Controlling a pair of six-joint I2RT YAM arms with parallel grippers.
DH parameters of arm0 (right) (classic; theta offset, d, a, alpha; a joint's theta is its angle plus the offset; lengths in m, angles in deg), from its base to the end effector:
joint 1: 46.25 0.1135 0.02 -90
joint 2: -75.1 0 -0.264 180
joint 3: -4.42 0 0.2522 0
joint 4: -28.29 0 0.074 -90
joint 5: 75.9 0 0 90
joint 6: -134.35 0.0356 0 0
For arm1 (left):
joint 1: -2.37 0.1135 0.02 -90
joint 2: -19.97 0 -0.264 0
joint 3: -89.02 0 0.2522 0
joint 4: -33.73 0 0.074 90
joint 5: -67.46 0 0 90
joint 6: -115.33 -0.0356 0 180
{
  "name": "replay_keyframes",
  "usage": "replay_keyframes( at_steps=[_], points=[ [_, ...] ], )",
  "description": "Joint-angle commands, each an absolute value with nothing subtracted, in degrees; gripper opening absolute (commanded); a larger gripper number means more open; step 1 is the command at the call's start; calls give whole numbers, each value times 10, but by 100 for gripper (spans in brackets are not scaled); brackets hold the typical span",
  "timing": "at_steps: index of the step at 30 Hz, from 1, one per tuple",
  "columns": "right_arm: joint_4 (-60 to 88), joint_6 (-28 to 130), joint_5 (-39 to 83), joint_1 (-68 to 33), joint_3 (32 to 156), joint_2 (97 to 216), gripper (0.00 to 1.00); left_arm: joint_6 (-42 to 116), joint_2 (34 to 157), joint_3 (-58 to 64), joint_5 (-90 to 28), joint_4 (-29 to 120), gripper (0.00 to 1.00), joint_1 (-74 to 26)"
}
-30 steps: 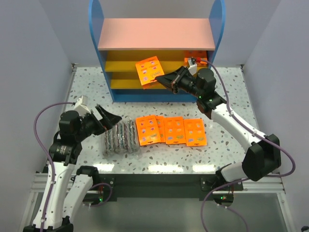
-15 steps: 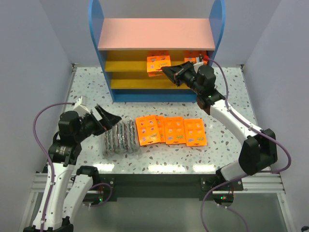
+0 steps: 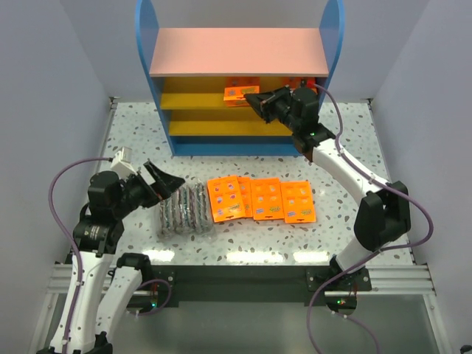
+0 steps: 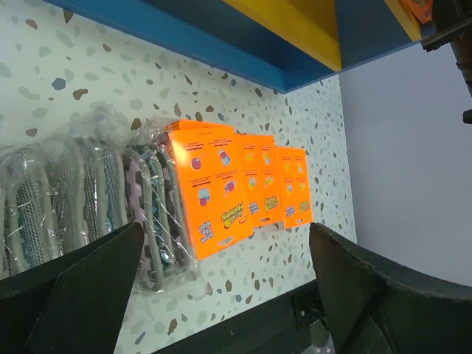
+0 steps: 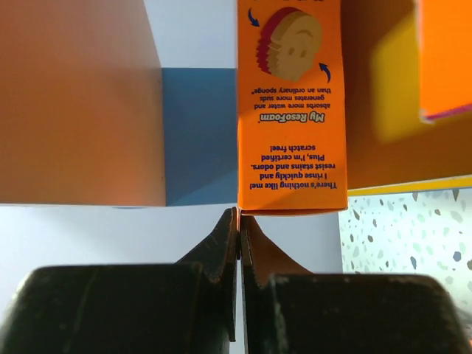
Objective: Place and organize the cleaning sponges onto the shelf
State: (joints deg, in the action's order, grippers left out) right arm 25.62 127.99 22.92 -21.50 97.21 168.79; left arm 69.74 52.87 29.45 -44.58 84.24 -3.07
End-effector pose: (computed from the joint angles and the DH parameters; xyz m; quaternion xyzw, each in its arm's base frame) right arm 0.3593 0.1716 0.3662 0.3114 0.6587 0.5865 0.3540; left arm 0.1198 -0.0248 0.3269 -0.1760 0.8102 -0.3710 0.4183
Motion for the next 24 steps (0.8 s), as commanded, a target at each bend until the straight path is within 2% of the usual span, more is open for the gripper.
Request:
replay_keyframes(
  at_steps=[1,5,6,7,9,10,12,15,18,24],
  points=[
    [227,1286,199,-214,1001,1684,0,703,521,280,-440,848,100,-34],
    [216,1286,200,-214,996,1684,1,705,523,284,-441,847,100,-34],
    [218,1286,202,-213,995,1682,7,705,524,287,-442,846,100,-34],
    [223,1282,210,-214,994,1680,24,704,526,289,-441,846,100,-34],
    [235,1275,223,-215,989,1672,39,703,528,294,-433,848,100,-34],
    [244,1265,236,-214,987,1669,52,704,530,293,-421,863,100,-34],
    [248,1253,249,-213,981,1658,66,704,535,281,-367,890,100,-34],
    [246,1230,275,-214,966,1629,74,703,543,253,-275,956,100,-34],
    [231,1207,311,-213,943,1587,77,701,556,236,-212,1008,100,-34],
    [76,1090,348,-202,878,1470,79,669,599,285,-197,1080,99,-34]
  ],
)
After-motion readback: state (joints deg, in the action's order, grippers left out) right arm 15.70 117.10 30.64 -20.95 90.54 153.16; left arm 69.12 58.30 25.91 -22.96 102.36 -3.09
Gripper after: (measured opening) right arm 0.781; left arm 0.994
